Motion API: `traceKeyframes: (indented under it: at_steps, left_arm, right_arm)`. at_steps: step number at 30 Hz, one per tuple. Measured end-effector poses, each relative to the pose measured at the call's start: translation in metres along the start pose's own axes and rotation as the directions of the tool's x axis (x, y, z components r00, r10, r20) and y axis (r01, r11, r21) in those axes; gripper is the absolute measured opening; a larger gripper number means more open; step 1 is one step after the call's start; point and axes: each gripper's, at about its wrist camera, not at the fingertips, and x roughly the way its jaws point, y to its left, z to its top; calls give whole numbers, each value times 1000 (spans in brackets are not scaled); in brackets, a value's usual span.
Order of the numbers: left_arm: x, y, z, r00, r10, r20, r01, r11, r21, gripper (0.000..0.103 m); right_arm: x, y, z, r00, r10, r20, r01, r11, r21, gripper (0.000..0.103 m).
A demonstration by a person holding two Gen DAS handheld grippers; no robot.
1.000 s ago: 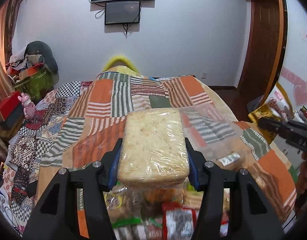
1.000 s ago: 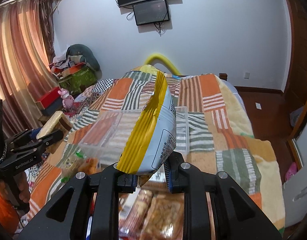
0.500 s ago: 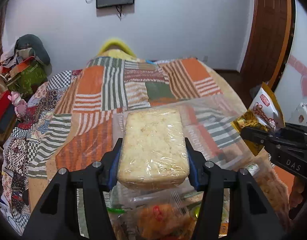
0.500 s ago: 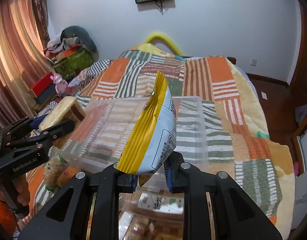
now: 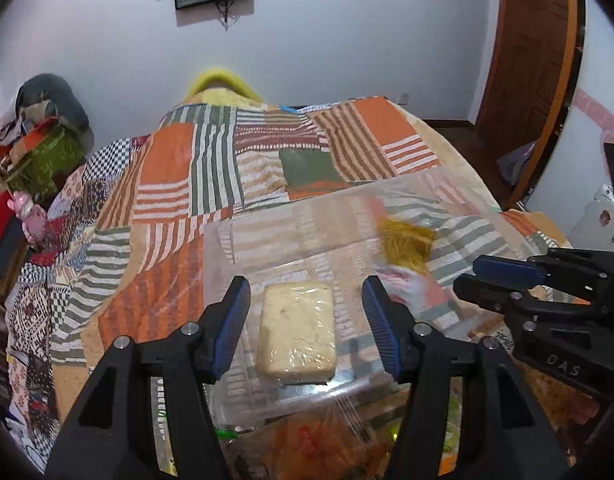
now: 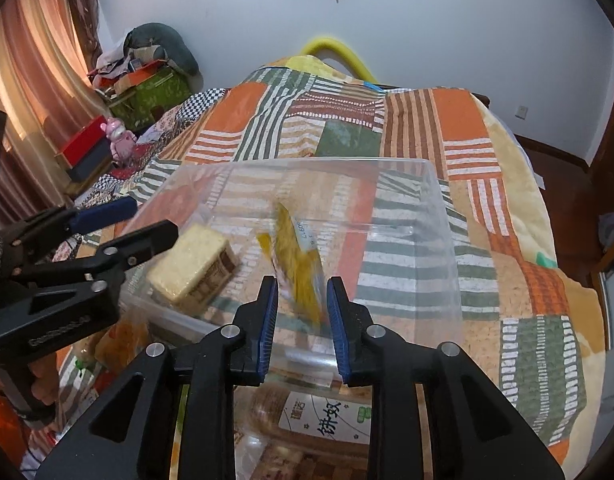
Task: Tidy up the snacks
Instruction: 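Drop the cake block into the clear box with left tool while right tool drops chip bag, then grasp the red-and-white biscuit bag with left tool while right tool grasps round-cookie pack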
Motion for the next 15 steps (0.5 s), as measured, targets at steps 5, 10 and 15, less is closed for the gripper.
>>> traceKeyframes:
  at_steps: [5, 10, 15]
  left_arm:
    - [-22, 3, 0, 1000, -21, 22, 21, 1000, -14, 63]
    - [-55, 3, -9, 998, -18, 53, 19, 1000, -15, 71]
    - [-81, 0, -30, 998, -12, 59, 12, 1000, 0, 83]
  right_arm:
    - [-19, -5, -2, 1000, 3, 31, -4, 1000, 17, 36]
    - [-52, -5, -10, 997, -11, 79, 10, 1000, 13, 44]
    - [-81, -8, -27, 994, -22, 105, 21, 1000, 11, 52]
